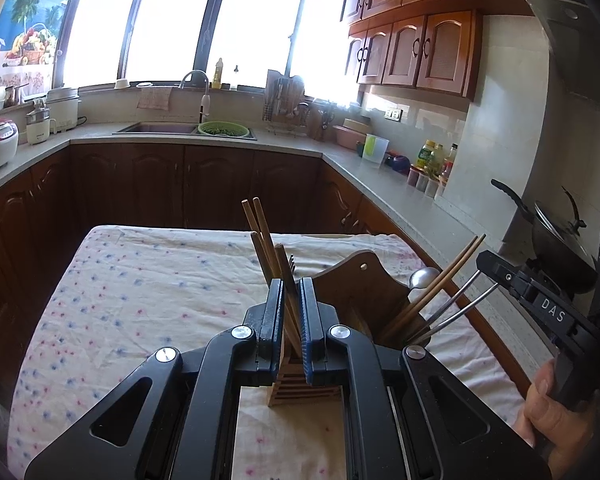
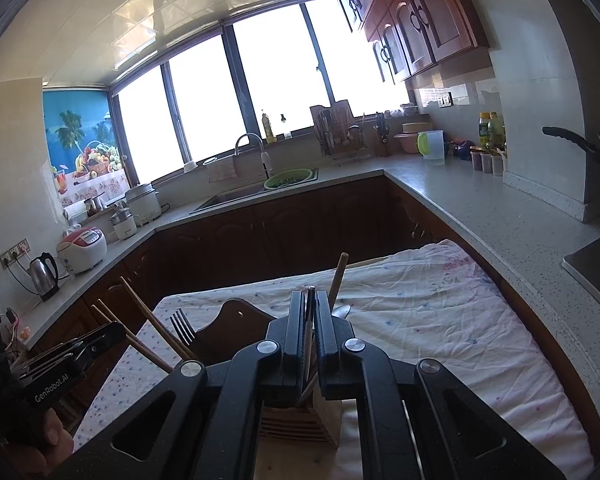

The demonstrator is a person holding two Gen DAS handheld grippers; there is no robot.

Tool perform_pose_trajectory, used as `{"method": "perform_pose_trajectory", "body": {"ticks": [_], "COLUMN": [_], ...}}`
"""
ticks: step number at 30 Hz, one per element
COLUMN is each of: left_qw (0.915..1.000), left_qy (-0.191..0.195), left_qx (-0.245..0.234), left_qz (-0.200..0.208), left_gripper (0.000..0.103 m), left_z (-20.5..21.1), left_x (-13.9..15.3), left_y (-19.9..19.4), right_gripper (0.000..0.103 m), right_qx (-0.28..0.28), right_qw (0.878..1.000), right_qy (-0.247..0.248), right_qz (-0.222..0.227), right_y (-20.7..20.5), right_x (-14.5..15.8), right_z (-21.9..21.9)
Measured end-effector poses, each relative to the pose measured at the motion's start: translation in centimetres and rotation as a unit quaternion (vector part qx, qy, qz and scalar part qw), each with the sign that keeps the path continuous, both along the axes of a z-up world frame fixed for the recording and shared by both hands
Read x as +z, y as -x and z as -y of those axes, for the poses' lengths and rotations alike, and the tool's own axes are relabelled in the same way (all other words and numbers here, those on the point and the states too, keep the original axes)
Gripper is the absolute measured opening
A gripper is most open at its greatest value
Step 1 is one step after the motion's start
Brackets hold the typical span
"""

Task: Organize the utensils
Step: 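Open both tools to release the chopsticks into the holder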

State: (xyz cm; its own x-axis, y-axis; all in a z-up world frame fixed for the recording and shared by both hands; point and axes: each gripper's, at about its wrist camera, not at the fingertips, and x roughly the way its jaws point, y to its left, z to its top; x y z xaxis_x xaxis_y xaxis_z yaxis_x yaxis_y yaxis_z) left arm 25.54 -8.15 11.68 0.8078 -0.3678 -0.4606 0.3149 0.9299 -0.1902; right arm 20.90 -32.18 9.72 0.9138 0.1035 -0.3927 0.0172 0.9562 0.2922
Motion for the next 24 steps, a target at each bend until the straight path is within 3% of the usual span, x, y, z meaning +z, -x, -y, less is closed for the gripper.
{"method": "perform_pose_trajectory", "body": {"ticks": [2, 5, 7, 8, 9, 13, 19, 24], "left_qw": [1.0000, 0.9999, 0.9997, 0.9995, 0.9994, 0.9987, 0.9982, 0.9979], "left_qy": [0.004, 0.015, 0.020, 0.022, 0.026, 0.040, 0.040, 0.045], "left_qx": [-0.002, -0.001, 0.000, 0.002, 0.003, 0.012, 0.033, 0.044], "left_qz": [-0.005, 0.006, 0.017, 0.020, 0.023, 0.029, 0.028, 0.009], "left_gripper": [0.012, 0.028, 0.037, 0.039, 0.044, 0.056, 0.077, 0.083], "left_z": [-0.2, -0.7, -1.1, -1.3, -1.6, -2.9, -4.6, -5.8], "left_x": [0.1, 0.8, 1.4, 1.7, 1.9, 2.3, 1.4, -0.2], "left_y": [0.2, 1.3, 2.1, 2.5, 2.9, 4.4, 6.2, 7.6], "right_gripper": [0.007, 0.015, 0.034, 0.055, 0.065, 0.066, 0.075, 0.080], "right_qx": [0.001, 0.006, 0.006, 0.001, 0.000, -0.004, -0.010, -0.007], "right_qw": [1.000, 1.000, 1.000, 1.000, 1.000, 0.999, 0.998, 0.998], "right_qy": [-0.003, -0.011, -0.014, -0.012, -0.012, -0.015, -0.016, -0.020], "right_qz": [-0.001, 0.000, 0.009, 0.016, 0.026, 0.046, 0.056, 0.051], "right_y": [0.1, 0.4, 0.9, 1.3, 1.8, 3.0, 4.9, 6.6], "right_x": [0.1, 0.4, 0.9, 1.3, 1.6, 2.9, 2.9, 1.7], "right_z": [0.0, 0.1, 0.1, 0.0, 0.1, 0.2, 0.2, 0.0]}}
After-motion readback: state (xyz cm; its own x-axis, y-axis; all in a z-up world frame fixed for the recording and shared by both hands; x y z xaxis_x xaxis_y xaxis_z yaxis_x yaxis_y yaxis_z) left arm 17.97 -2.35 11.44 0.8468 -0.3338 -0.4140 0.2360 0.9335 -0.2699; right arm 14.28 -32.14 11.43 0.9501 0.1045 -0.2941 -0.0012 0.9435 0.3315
